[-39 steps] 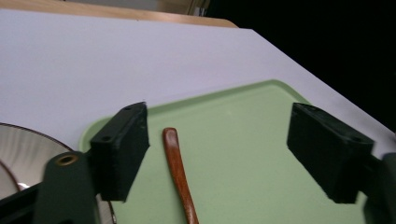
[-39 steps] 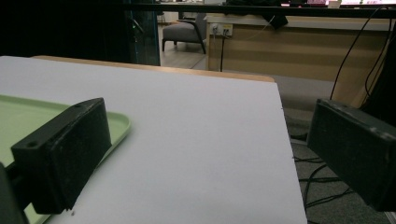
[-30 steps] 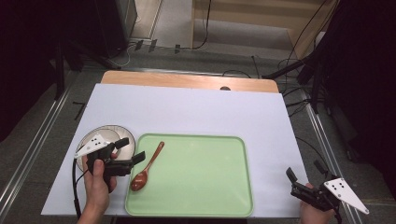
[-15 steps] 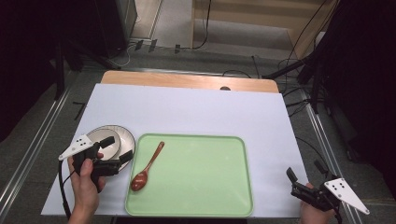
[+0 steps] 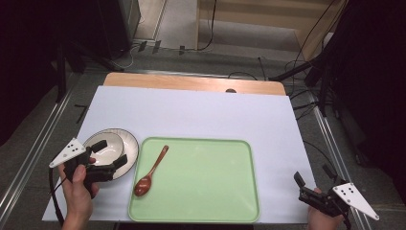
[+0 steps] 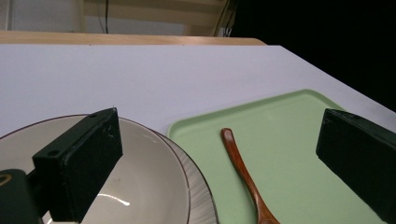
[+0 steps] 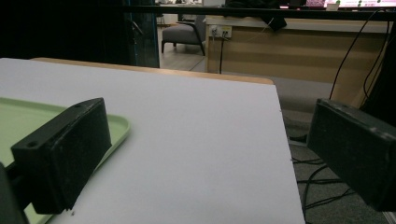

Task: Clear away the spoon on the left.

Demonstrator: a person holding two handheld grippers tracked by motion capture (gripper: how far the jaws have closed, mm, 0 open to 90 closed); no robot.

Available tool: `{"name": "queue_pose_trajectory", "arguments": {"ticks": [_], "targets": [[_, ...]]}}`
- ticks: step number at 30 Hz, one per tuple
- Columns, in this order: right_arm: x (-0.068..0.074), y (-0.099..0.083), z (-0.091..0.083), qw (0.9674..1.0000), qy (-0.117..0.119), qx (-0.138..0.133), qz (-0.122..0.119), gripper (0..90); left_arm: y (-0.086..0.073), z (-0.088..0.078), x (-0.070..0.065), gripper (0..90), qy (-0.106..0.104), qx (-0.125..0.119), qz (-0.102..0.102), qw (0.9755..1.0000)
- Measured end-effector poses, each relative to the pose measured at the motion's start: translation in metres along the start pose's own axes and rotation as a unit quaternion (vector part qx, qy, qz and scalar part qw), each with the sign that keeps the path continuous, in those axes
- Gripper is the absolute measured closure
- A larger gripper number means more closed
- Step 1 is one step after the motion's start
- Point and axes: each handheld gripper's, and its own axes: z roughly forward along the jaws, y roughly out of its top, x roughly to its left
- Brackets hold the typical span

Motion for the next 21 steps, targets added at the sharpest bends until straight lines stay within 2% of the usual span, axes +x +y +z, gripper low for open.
{"name": "queue_pose_trajectory", "arguments": {"ticks": [9, 15, 21], "targets": [[0.000, 0.000, 0.000, 1.0000, 0.000, -0.001, -0.001, 0.0, 0.002, -0.014, 0.007, 0.0, 0.018, -0.010, 0.008, 0.9998], [0.000, 0.000, 0.000, 1.0000, 0.000, -0.002, 0.001, 0.0, -0.002, -0.020, 0.013, 0.0, 0.020, -0.009, 0.017, 0.9996], [0.000, 0.001, -0.001, 1.0000, -0.002, -0.003, 0.000, 0.0, -0.006, -0.029, 0.021, 0.0, 0.035, -0.006, 0.016, 0.9992]]}}
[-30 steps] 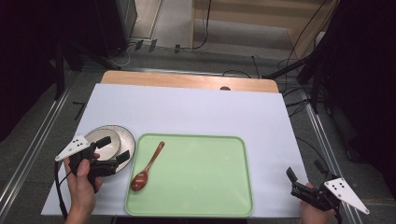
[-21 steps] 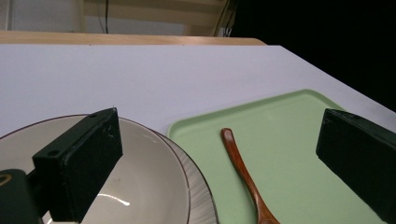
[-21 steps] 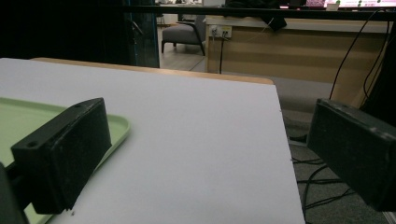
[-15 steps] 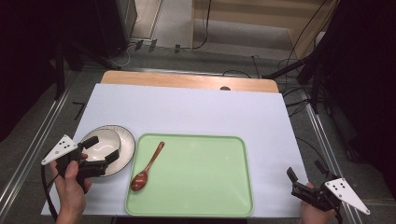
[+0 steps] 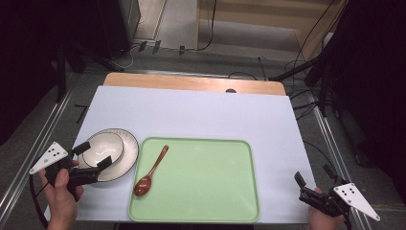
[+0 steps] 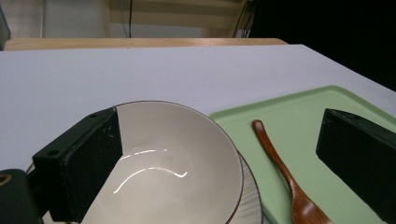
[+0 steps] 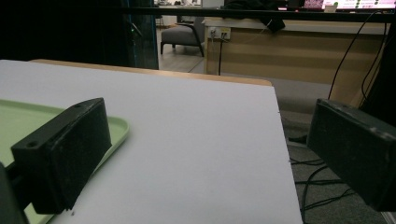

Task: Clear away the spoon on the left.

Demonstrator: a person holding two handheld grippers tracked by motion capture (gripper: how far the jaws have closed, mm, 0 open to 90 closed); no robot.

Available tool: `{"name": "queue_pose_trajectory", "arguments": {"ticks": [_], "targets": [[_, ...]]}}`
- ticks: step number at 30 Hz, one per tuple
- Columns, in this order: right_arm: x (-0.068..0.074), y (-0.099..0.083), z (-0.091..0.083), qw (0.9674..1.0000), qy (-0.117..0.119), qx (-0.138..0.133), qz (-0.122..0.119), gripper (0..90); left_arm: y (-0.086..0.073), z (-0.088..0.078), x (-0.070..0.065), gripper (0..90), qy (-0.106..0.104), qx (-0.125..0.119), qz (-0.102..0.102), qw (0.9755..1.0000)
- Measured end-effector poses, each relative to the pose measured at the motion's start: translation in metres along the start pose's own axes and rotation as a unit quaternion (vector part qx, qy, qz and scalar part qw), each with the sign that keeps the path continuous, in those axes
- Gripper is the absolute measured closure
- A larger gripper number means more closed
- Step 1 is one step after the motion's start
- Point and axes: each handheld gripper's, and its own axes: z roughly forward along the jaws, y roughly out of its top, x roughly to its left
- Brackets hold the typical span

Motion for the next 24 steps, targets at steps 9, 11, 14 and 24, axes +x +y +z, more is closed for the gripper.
{"name": "queue_pose_trajectory", "arguments": {"ticks": [9, 11, 14, 24], "targets": [[0.000, 0.001, -0.001, 1.0000, 0.002, -0.001, 0.001, 0.1, -0.003, -0.010, 0.009, 0.0, 0.003, 0.001, 0.000, 1.0000], [0.000, 0.001, -0.001, 1.0000, 0.004, -0.001, 0.000, 0.1, -0.005, -0.012, 0.011, 0.0, 0.010, 0.002, -0.001, 0.9999], [0.000, 0.001, -0.001, 1.0000, 0.002, 0.000, 0.002, 0.0, -0.007, -0.015, 0.013, 0.0, 0.011, 0.001, -0.001, 0.9999], [-0.001, 0.001, -0.001, 1.0000, 0.000, -0.001, 0.000, 0.0, -0.010, -0.025, 0.022, 0.0, 0.017, -0.009, 0.001, 0.9998]]}}
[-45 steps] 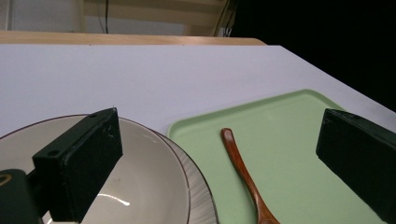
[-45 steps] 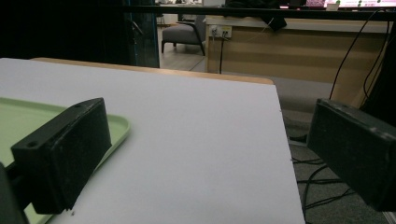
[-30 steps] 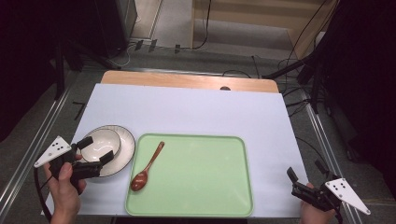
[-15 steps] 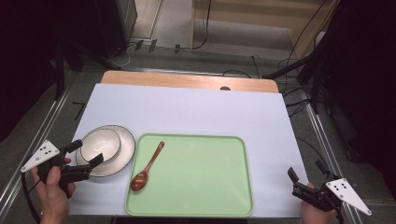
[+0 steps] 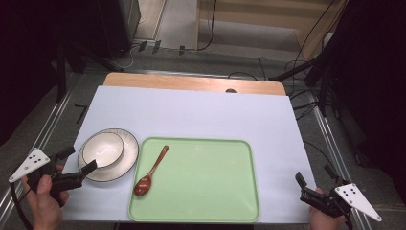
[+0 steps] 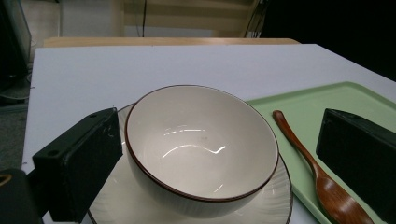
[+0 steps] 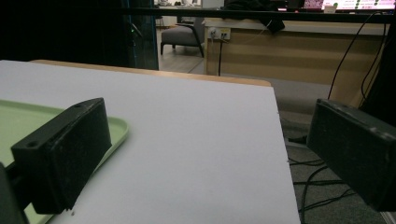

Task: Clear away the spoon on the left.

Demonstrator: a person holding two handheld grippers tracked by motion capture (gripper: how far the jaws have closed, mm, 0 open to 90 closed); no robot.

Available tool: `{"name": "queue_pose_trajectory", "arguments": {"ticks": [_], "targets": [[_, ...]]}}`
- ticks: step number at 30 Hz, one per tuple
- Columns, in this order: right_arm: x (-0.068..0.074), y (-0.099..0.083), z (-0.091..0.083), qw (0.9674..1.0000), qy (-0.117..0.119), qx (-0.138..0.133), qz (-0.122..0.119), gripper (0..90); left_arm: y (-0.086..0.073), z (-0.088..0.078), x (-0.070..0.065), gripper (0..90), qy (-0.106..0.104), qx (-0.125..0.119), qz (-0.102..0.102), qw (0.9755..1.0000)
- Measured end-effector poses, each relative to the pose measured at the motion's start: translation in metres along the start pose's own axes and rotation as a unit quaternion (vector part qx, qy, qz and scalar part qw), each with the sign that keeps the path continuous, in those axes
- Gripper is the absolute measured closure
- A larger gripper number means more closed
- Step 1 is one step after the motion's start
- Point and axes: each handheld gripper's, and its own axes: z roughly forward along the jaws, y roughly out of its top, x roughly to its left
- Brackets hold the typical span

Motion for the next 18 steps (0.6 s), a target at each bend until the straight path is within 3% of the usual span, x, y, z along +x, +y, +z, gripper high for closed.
{"name": "queue_pose_trajectory", "arguments": {"ticks": [14, 18], "targets": [[-0.002, -0.001, 0.002, 1.0000, -0.004, 0.005, -0.002, 0.1, -0.011, -0.010, 0.019, 0.0, 0.006, 0.000, 0.002, 1.0000], [-0.001, -0.002, 0.003, 1.0000, -0.004, 0.008, -0.004, 0.0, -0.012, -0.009, 0.022, 0.0, 0.005, -0.003, -0.011, 0.9999]]}}
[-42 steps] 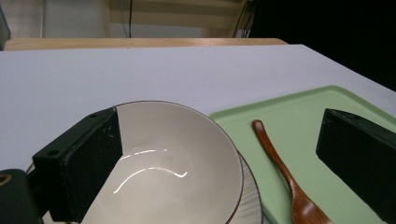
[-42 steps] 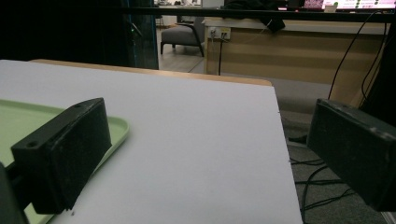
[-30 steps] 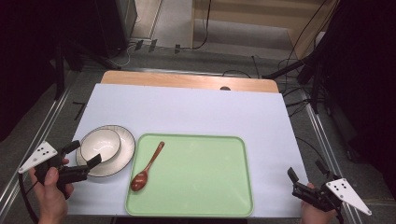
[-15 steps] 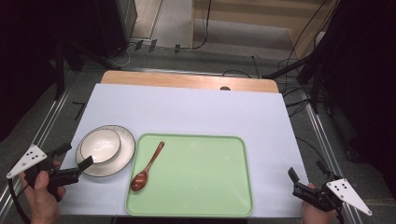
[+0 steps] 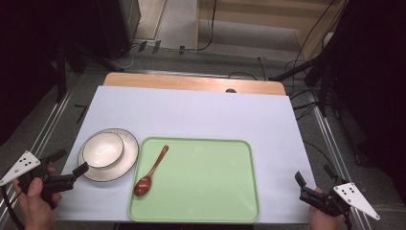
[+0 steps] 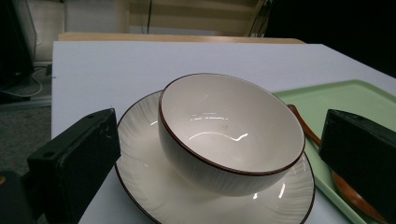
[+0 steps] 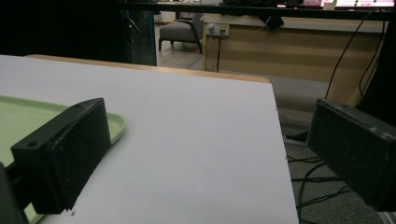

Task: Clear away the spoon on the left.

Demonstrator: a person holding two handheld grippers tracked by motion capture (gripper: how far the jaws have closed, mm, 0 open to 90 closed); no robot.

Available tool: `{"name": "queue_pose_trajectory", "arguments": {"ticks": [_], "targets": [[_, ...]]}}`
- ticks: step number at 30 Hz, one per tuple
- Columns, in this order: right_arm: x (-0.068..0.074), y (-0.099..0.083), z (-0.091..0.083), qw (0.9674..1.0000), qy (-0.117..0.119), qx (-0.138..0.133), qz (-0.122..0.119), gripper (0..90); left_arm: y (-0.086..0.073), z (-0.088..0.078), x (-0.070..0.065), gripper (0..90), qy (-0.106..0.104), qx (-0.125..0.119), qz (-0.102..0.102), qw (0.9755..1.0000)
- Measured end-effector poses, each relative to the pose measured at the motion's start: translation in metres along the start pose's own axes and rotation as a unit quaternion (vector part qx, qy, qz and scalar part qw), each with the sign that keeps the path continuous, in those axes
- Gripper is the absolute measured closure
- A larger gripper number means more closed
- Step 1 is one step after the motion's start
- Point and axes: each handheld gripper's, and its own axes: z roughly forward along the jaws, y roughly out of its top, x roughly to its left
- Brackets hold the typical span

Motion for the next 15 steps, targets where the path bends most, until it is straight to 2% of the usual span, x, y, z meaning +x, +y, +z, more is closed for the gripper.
{"name": "queue_pose_trajectory", "arguments": {"ticks": [3, 11, 15], "targets": [[0.0003, 0.0001, -0.0002, 1.0000, 0.001, 0.000, -0.001, 0.0, -0.0008, 0.0026, 0.0013, 0.0, 0.008, 0.009, -0.005, 0.9999], [-0.0023, -0.0006, -0.0014, 1.0000, 0.000, -0.001, 0.002, 0.0, 0.0001, 0.0066, -0.0023, 0.0, 0.014, 0.013, -0.001, 0.9998], [-0.0017, -0.0001, -0.0008, 1.0000, 0.001, -0.001, 0.000, 0.1, 0.0018, 0.0051, -0.0037, 0.0, 0.017, 0.011, -0.005, 0.9998]]}}
